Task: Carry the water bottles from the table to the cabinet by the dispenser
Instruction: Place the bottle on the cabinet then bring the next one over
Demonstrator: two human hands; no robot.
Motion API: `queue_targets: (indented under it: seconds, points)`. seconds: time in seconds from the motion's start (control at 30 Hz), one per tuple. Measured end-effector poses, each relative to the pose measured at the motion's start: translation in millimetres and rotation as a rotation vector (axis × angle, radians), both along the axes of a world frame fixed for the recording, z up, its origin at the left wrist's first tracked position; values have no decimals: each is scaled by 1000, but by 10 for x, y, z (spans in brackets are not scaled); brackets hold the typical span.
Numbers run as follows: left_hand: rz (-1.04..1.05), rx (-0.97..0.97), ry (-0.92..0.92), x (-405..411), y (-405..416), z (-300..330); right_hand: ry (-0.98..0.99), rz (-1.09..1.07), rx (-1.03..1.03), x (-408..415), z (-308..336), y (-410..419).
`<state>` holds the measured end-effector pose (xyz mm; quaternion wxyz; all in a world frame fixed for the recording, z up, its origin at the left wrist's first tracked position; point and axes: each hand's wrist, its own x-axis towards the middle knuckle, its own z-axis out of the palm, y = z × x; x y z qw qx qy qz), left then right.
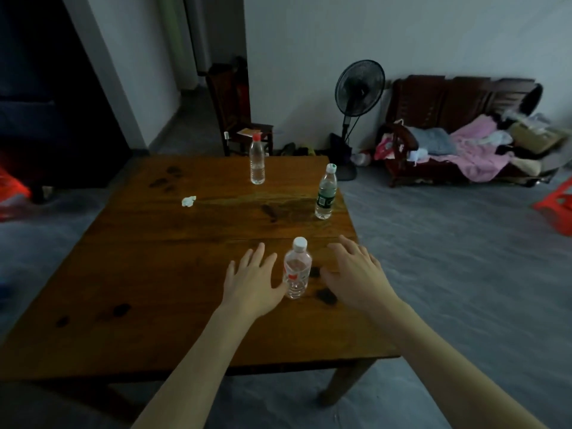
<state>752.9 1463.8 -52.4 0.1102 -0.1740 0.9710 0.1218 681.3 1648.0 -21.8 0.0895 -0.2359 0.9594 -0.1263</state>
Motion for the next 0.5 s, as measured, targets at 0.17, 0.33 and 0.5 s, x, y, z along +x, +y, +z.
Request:
queue_targets:
  seconds: [0.17, 0.33, 0.5]
  points:
    - [-5, -25, -18, -284, 143, -40, -25, 12, -4, -321, -169, 136]
    - [16, -48, -46, -479, 154, -94, -71, 22, -26, -532, -332, 106]
    - [27, -60, -91, -586, 89, -205, -101, 38, -33, -660, -455, 55]
